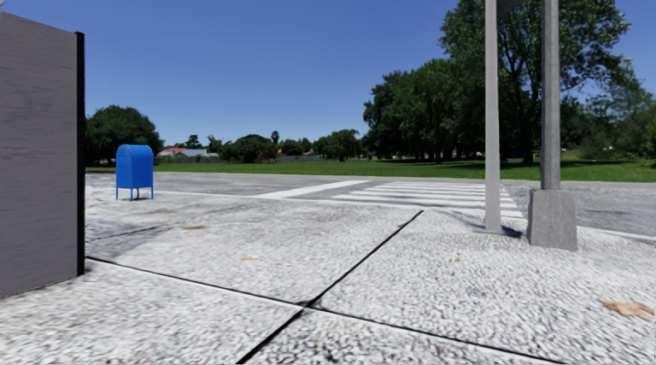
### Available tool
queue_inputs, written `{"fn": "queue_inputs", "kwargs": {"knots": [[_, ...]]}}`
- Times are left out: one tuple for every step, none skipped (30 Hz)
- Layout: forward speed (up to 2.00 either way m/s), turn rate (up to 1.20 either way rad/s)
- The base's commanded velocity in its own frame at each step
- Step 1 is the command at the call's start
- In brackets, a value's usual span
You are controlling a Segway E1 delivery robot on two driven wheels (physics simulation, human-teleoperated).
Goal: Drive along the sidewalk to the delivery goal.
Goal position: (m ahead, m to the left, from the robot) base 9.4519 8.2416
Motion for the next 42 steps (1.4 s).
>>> {"fn": "queue_inputs", "kwargs": {"knots": [[2.0, 0.51], [2.0, 0.51], [2.0, 0.51], [2.0, 0.51], [2.0, 0.52], [2.0, 0.54], [2.0, 0.54], [2.0, 0.54], [2.0, 0.55], [2.0, 0.55], [2.0, 0.55], [2.0, 0.55], [2.0, 0.55], [2.0, 0.55], [2.0, 0.55], [2.0, 0.55], [2.0, 0.55], [2.0, 0.55], [2.0, 0.55], [2.0, 0.55], [2.0, 0.55], [2.0, 0.55], [2.0, 0.55], [2.0, 0.55], [2.0, 0.55], [2.0, 0.55], [2.0, 0.55], [2.0, 0.55], [2.0, 0.55], [2.0, 0.55], [2.0, 0.55], [2.0, 0.55], [2.0, 0.55], [2.0, 0.55], [2.0, 0.55], [2.0, 0.55], [2.0, 0.55], [2.0, 0.55], [2.0, 0.55], [2.0, 0.55], [2.0, 0.55], [2.0, 0.55]]}}
